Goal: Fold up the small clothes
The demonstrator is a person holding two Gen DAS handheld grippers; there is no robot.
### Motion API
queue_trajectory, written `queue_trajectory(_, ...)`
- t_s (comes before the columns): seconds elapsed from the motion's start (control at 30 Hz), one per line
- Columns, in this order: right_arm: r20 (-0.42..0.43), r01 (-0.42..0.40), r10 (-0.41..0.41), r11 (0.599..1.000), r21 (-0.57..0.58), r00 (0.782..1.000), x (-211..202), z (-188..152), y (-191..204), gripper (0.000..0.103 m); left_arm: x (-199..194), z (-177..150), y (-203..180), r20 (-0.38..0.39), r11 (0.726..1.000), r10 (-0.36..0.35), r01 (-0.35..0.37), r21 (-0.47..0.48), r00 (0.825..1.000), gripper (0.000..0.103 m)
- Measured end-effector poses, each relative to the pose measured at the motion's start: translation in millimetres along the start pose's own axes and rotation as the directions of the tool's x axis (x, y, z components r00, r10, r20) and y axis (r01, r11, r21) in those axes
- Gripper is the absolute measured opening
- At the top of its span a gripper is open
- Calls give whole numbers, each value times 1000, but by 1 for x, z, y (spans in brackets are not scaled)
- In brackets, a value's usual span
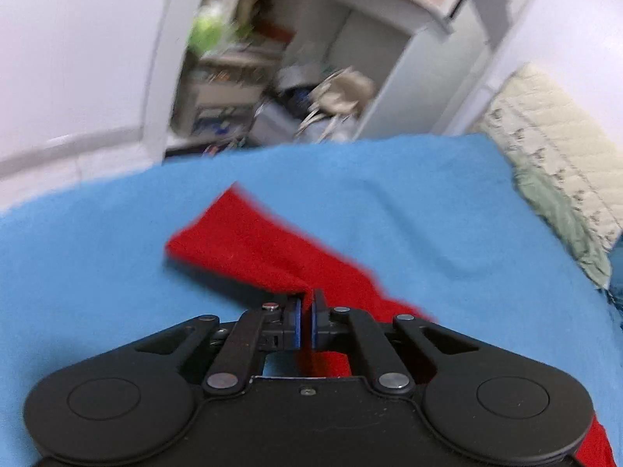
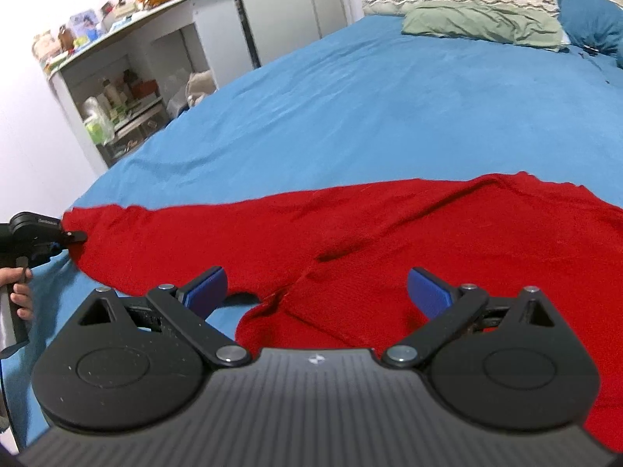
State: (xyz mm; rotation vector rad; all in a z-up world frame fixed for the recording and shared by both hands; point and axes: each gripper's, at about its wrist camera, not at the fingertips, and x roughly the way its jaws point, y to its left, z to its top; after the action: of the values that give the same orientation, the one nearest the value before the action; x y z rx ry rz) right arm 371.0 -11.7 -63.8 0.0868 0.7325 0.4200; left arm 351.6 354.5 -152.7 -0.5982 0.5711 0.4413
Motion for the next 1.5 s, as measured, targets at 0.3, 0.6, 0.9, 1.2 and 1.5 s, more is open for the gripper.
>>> queue_trajectory(0.3, 115, 137, -152, 982, 130, 982, -70, 17, -64, 103, -81, -26, -203, 80, 883, -317, 264, 388, 945, 4)
queue_trajectory(0.6, 153, 318, -356, 921, 224, 922, -162, -3, -160, 103, -72, -219, -388, -282, 633, -467, 540, 554, 838, 4)
queue_trajectory(0.9, 6, 395, -405, 894, 213, 914, -159, -53, -205, 103, -51, -311, -391, -423, 533, -367, 560, 634, 828, 19)
queue_trajectory(1.2, 13, 281, -283, 957, 78, 959, -139, -36, -179, 103, -86, -226, -290, -199, 585, -372, 395, 708, 907, 94)
queue_trajectory(1.5, -77, 244, -289, 902, -356, 954, -30, -25, -89, 83, -38, -191, -237, -171, 714, -188, 254, 652, 967, 94)
